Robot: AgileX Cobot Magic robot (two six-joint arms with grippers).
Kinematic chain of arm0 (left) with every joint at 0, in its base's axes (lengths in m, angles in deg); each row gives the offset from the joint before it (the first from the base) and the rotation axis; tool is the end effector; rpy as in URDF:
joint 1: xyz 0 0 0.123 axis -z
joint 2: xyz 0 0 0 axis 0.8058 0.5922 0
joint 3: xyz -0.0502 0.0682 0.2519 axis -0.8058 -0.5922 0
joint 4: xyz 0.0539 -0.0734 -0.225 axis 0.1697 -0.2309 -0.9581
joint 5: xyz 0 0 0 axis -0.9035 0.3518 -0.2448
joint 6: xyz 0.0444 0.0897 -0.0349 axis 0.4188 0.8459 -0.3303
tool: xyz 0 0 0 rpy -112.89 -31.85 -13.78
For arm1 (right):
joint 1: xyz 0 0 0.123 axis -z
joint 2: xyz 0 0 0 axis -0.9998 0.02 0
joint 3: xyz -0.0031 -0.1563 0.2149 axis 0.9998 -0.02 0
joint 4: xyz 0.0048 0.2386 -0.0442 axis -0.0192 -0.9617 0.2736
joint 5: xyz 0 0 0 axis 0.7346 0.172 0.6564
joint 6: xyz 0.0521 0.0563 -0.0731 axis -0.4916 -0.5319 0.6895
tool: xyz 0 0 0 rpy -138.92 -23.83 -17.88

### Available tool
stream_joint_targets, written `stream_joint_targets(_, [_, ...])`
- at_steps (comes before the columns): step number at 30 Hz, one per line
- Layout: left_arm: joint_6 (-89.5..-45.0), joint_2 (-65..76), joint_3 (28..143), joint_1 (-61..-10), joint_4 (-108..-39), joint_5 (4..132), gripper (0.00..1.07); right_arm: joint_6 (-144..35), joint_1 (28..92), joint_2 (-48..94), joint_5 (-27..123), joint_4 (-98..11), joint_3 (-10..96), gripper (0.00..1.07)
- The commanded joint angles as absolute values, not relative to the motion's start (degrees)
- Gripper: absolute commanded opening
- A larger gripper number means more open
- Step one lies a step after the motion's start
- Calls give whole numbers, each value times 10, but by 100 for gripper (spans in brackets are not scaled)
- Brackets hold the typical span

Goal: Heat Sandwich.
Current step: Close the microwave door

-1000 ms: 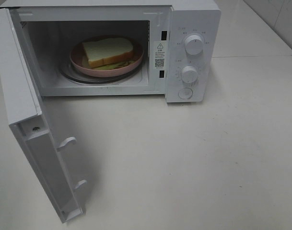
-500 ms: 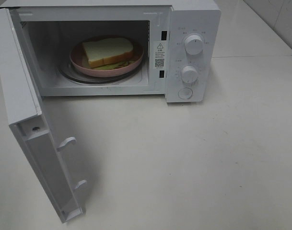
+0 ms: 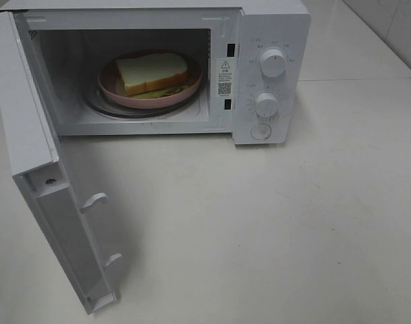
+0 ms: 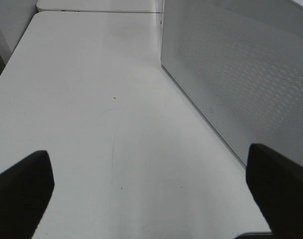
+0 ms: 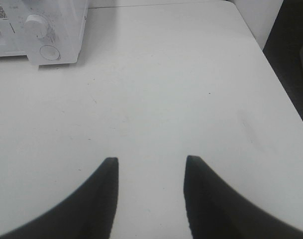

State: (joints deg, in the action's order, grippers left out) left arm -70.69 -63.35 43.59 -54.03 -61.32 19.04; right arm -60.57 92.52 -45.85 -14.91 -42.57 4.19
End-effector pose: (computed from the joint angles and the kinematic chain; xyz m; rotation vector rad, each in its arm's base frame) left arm 0.0205 -0.0042 0.2660 0.0017 2.0290 -0.0472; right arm 0.0195 -0.0020 0.2693 0.0940 2.0146 -0.0319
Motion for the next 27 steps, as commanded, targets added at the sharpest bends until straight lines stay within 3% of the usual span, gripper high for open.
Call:
stream_joint_targets(1, [-710, -644, 435, -541, -613, 196, 98, -607, 928, -473, -147, -426, 41, 43])
stream_joint_targets(10, [-706, -642, 436, -541, -613, 197, 98, -607, 928, -473, -147, -426, 41, 43])
stream_joint_targets(14, [-670, -618, 450, -541, -608, 222, 98, -607, 928, -473, -147, -426, 41, 43])
stream_joint_targets(19, [-657, -586, 447, -541, -587, 287, 96, -607, 928, -473, -147, -426, 41, 43])
stream_joint_targets(25, [-658, -554, 404, -540, -582, 407, 83, -607, 928, -473, -147, -426, 41, 43])
stream_joint_targets(27, [-658, -541, 373, -540, -582, 484, 73, -607, 928, -473, -147, -426, 41, 43])
